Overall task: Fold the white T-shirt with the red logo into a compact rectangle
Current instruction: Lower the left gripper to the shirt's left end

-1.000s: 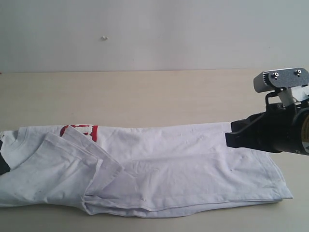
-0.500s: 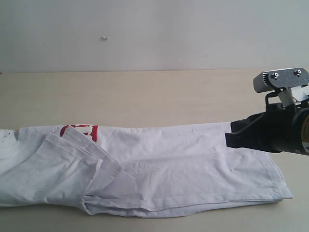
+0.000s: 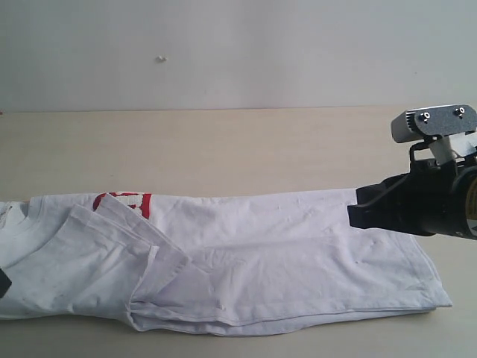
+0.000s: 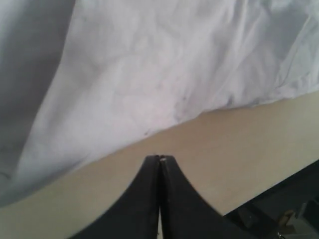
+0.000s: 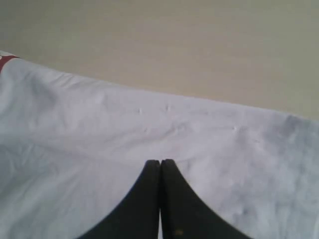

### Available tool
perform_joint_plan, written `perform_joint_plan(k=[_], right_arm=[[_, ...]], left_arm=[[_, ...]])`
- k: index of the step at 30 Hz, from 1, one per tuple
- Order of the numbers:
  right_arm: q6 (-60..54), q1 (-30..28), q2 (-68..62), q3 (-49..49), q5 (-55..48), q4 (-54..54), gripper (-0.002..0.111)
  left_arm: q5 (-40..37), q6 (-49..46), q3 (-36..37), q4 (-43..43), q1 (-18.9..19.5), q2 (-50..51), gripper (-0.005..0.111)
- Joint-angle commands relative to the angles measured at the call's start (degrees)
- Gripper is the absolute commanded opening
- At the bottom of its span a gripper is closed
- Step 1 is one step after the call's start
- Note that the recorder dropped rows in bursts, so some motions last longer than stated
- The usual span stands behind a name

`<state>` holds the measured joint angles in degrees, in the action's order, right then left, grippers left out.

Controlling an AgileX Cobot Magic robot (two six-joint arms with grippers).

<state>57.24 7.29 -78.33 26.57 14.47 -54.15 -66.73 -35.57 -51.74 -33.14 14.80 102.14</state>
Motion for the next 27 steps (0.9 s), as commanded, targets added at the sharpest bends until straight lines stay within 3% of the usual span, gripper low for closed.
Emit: perform_joint_plan(k=[1,5,10,17,22,24,27], right_arm=[[0.0,0.1,0.4,-0.3,1.3,-0.7,0.000],[0.0,0.1,0.4,-0.5,1.9,-1.1,0.000],[0.0,0.1,0.4,-0.5,1.9,-1.1,0.000],[0.0,0.1,0.4,-0.5,1.9,-1.3,0.000],[0.0,0.1,0.4,-0.5,1.9,-1.3,0.000],[0.0,0.1,0.4,-0.5,1.9,-1.3,0.000],[0.0,0.1,0.4,-0.5,1.9,-1.3,0.000]], left_arm=[[2.1,1.7,0.9,2.2,-0.5,3.0,0.001],[11.8,7.4,0.9,4.7,-0.5,4.1,0.001],[19.0,7.6,1.0,3.6,-0.5,5.7,0.001],[20.3,7.0,1.0,1.0,-0.5,9.3,0.001],[12.6,-5.4,-1.9,-10.9,-0.5,5.7,0.003],[11.7,-10.5,-2.6,-15.2,-0.5,2.8,0.009],[15.7,-9.0,-2.6,-15.1,-0.3,-0.2,0.023]])
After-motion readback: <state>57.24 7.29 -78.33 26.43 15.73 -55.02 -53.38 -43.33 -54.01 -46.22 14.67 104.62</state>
